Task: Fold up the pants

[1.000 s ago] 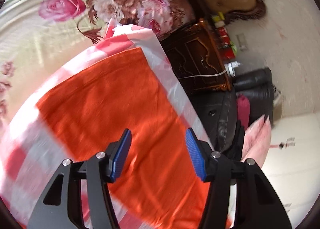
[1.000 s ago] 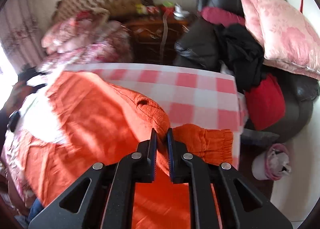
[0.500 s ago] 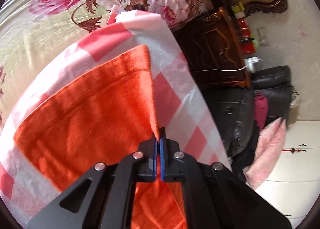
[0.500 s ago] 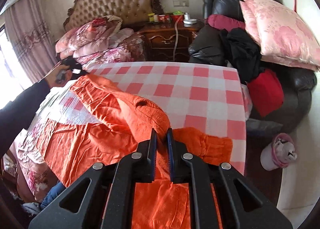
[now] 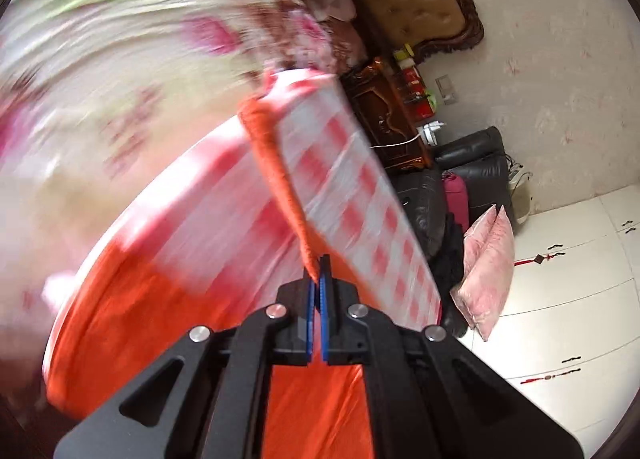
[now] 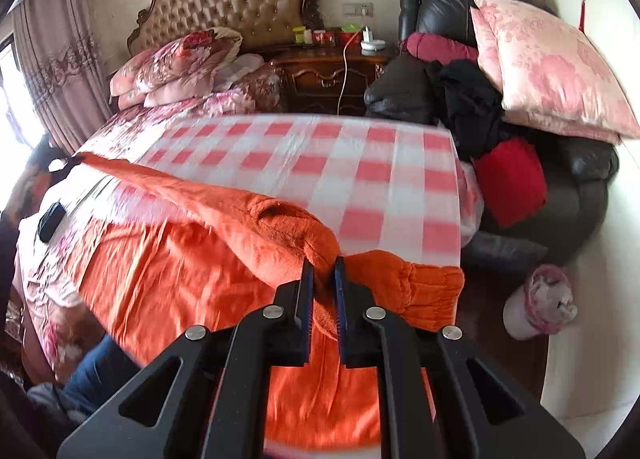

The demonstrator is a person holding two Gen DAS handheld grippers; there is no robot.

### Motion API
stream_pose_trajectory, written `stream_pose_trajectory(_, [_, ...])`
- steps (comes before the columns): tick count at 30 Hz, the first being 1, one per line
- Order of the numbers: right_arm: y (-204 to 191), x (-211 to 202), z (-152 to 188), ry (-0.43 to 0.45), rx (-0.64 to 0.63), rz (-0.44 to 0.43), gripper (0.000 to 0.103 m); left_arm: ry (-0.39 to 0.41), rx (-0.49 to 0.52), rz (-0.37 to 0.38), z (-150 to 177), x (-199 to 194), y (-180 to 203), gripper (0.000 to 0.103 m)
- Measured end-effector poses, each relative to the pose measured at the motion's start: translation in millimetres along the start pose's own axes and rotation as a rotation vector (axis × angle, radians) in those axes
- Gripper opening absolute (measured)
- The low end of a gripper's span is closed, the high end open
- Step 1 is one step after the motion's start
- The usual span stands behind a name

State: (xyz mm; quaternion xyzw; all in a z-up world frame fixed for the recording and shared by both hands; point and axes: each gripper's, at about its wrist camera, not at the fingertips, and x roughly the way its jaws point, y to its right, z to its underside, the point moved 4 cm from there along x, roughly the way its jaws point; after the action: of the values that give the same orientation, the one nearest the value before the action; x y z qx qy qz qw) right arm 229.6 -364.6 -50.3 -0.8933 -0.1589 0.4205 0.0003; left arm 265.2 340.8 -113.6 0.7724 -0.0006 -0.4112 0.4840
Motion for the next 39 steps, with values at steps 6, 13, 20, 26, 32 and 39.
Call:
stream_pose_trajectory(6, [-3.5, 5.1, 96.7, -0.086, 0.115, -0.034, 0.011, -0.011, -0.069, -0.053, 99.8, -14.6, -102.9, 0.001])
stream_pose_trajectory(13, [5.2, 8.2, 134.3, -0.041, 0.348, -0.123, 0.021, 0.014, -0.018, -0.012, 107.7, -10.9, -108.0, 0.025])
stream_pose_trajectory(20, [22.7, 4.4, 172.6, 0.005, 0.769, -0.282, 0.024, -0.007, -0.051, 0.04, 111.2, -2.7, -112.7, 0.025])
stream_pose_trajectory(26, [21.3, -11.5, 197.5, 0.008, 0.863, -0.282, 0.065, -0.009, -0.046, 0.033, 111.7, -3.0, -115.3, 0.025])
stream_pose_trajectory(32, [39.8, -28.8, 211.7, 0.072, 0.923, -0.191, 0.098, -0.006, -0.039, 0.027, 112.3, -1.8, -111.9, 0.025])
stream_pose_trajectory(39, [47.3, 1.9, 215.9, 0.084, 1.087, -0.228, 0.071, -0.009, -0.041, 0.026, 112.7, -2.0, -110.8, 0.02])
